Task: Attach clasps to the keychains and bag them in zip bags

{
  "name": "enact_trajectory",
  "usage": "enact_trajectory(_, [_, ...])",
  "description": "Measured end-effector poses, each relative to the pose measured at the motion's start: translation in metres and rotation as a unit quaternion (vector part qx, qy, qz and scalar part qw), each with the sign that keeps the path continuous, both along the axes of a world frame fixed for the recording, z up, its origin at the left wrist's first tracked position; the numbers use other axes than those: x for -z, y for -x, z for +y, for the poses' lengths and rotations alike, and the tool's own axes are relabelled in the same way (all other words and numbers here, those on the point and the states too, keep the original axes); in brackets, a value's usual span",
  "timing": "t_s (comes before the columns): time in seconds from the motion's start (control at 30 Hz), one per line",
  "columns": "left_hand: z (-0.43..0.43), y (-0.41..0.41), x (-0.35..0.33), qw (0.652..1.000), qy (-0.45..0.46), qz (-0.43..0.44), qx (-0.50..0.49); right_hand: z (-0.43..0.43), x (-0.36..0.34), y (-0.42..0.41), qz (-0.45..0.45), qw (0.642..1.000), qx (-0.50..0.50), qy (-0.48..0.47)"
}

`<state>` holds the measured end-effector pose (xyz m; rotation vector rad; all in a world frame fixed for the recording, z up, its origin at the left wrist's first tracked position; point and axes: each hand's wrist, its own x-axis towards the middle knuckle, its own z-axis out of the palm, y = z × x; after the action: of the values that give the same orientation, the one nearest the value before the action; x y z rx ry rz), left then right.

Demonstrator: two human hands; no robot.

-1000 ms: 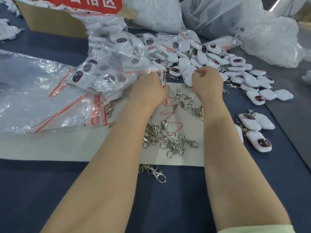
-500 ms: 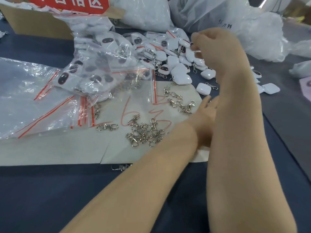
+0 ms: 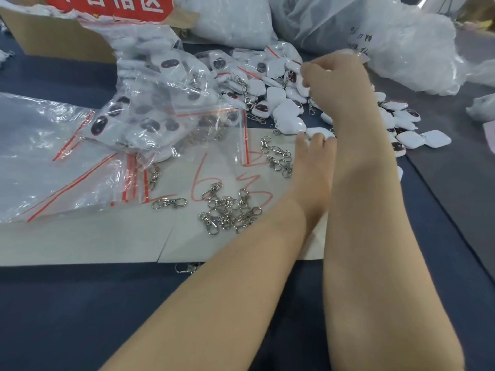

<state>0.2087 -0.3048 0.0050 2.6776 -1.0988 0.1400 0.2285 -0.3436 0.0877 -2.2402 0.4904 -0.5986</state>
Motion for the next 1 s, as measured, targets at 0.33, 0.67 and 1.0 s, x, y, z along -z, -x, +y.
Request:
enact_trajectory(0.33, [0.035, -0.02, -0.005, 0.987, 0.103, 0.002, -0.12, -0.028, 0.055, 0.003, 0.228, 0.943, 0.237, -0.05])
enact_trajectory(0.67, [0.04, -0.021, -0.005, 0.982, 0.133, 0.034, -0.131, -0.029, 0.062, -0.001, 0.098, 0.952, 0.289, 0.021])
enact_trajectory(1.0, [0.039, -0.024, 0.001, 0.982, 0.125, 0.059, -0.13, -0.03, 0.069, -0.005, -0.002, 0.988, 0.15, -0.025])
